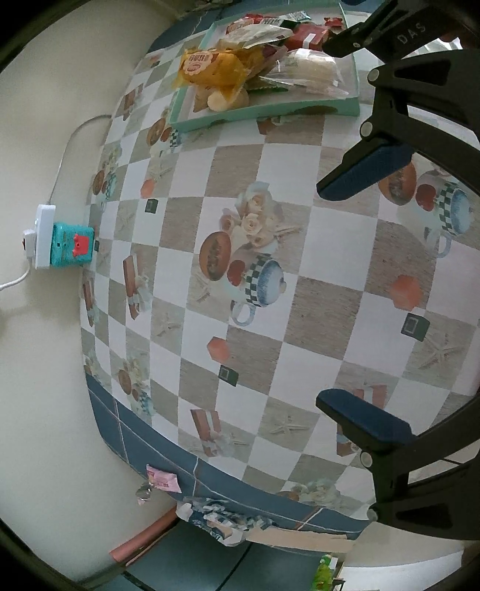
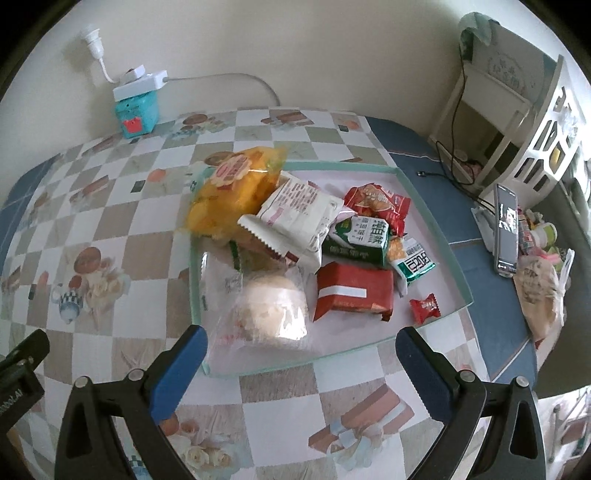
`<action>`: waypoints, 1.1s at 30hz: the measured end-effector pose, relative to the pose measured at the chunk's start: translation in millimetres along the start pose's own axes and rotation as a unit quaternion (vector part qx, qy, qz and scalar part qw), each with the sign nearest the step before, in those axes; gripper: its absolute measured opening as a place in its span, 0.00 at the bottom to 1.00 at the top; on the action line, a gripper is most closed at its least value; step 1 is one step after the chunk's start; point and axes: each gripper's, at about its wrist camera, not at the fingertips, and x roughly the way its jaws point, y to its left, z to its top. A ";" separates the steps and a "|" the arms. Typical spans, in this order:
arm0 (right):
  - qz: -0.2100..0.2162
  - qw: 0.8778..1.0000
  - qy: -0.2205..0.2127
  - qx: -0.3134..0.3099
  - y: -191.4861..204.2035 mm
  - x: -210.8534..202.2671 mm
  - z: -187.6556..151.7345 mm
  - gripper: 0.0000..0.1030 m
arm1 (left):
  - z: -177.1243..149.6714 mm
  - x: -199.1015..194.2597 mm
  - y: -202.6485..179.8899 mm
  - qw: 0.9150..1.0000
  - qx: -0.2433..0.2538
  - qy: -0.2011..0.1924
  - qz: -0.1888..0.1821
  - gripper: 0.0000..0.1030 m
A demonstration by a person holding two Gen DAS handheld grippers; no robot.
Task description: Organize snacks
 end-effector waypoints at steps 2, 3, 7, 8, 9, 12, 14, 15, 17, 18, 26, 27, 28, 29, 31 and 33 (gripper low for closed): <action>-0.003 1.000 0.000 -0.002 1.6 -1.5 -2.6 1.00 | -2.3 0.4 2.4 1.000 -0.001 0.001 -0.001 0.99; -0.004 1.000 0.000 -0.002 2.0 -1.7 -2.7 1.00 | -3.3 0.6 3.7 1.000 -0.002 0.002 -0.002 0.99; -0.003 1.000 0.001 -0.005 4.9 -3.0 -5.2 1.00 | -5.9 0.3 6.7 1.000 -0.002 0.001 -0.005 0.99; -0.004 1.000 0.001 -0.005 5.7 -3.0 -5.2 1.00 | -5.9 0.3 6.4 1.000 -0.002 0.001 -0.004 0.99; -0.004 1.000 0.001 -0.006 6.6 -3.3 -5.3 1.00 | -5.9 0.3 6.8 1.000 -0.002 0.001 -0.004 0.99; -0.002 1.000 0.001 -0.008 8.0 -2.9 -5.9 1.00 | -5.9 0.4 6.9 1.000 -0.001 0.001 -0.007 0.99; -0.001 1.000 0.003 -0.008 8.7 -1.5 -5.9 1.00 | -5.4 0.9 6.4 1.000 0.002 0.001 -0.008 0.99; 0.000 1.000 0.004 -0.009 8.8 -0.8 -6.1 1.00 | -5.3 1.0 5.6 1.000 0.004 0.001 -0.007 0.99; 0.001 1.000 0.005 -0.008 9.1 0.0 -6.0 1.00 | -5.1 1.3 3.8 1.000 0.008 0.001 -0.008 0.99; 0.003 1.000 0.005 -0.008 9.0 0.3 -5.9 1.00 | -5.1 1.5 3.0 1.000 0.010 0.002 -0.009 0.99; 0.009 1.000 0.009 -0.007 7.8 2.3 -5.5 1.00 | -4.8 2.0 0.7 1.000 0.015 0.002 -0.010 0.99; 0.009 1.000 0.010 -0.007 8.1 2.3 -5.7 1.00 | -4.4 1.8 0.6 1.000 0.015 0.001 -0.011 0.99; 0.010 1.000 0.010 -0.007 8.1 2.6 -5.6 1.00 | -3.8 1.8 0.8 1.000 0.017 0.001 -0.011 0.99; 0.011 1.000 0.011 -0.008 8.3 2.6 -5.7 1.00 | -3.4 1.8 0.7 1.000 0.017 0.000 -0.012 0.99; 0.012 1.000 0.011 -0.008 8.2 2.9 -5.6 1.00 | -2.8 1.6 0.1 1.000 0.019 0.000 -0.014 0.99; 0.013 1.000 0.010 -0.008 8.0 3.1 -5.6 1.00 | -2.5 1.5 -0.2 1.000 0.022 -0.001 -0.014 0.99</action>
